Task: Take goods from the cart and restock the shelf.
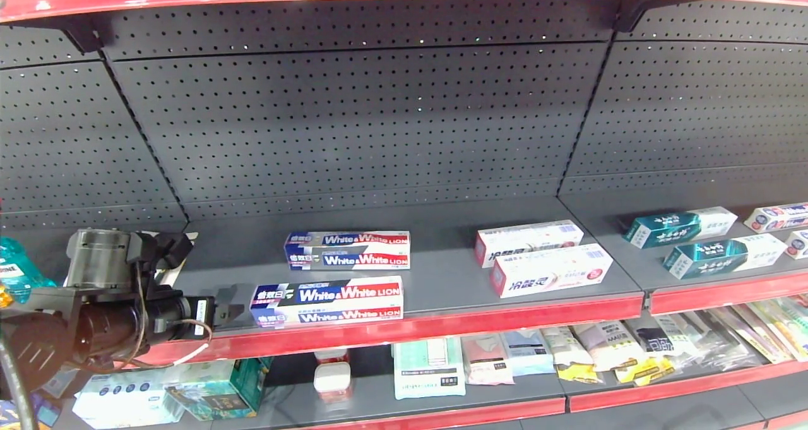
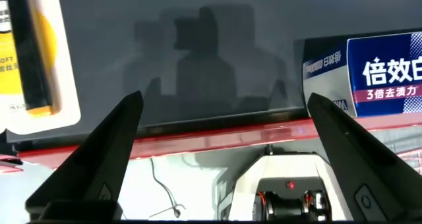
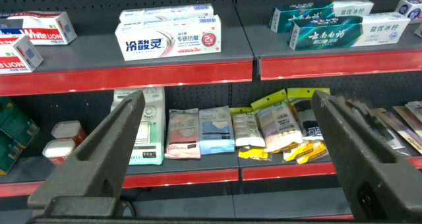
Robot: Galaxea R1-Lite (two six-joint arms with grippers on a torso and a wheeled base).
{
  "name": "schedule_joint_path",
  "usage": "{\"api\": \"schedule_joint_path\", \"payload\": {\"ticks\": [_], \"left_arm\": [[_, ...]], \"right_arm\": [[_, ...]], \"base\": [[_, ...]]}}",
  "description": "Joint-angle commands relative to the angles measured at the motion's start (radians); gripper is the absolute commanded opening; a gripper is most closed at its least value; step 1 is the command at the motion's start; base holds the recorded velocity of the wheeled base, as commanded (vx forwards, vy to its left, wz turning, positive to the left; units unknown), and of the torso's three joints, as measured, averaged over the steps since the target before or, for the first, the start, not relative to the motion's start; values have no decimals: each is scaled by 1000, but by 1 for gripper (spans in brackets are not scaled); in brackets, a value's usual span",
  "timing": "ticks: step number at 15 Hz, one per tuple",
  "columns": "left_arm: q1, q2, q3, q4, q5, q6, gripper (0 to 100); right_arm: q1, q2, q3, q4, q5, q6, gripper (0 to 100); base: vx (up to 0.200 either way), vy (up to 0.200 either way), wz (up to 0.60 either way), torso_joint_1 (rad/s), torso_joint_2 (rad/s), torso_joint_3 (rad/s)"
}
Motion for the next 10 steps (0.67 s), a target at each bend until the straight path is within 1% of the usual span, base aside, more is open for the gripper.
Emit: {"api": "schedule_joint_path", "payload": {"ticks": [1, 10], "left_arm": [[-2, 12, -5, 1, 0, 1, 100], [-29, 45, -8, -56, 0, 1, 100]], "right_arm": [[0, 0, 0, 0, 1, 0, 100], [0, 0, 0, 0, 1, 0, 100]], "base": [[0, 0, 0, 0, 0, 0], [0, 0, 0, 0, 0, 0]]}}
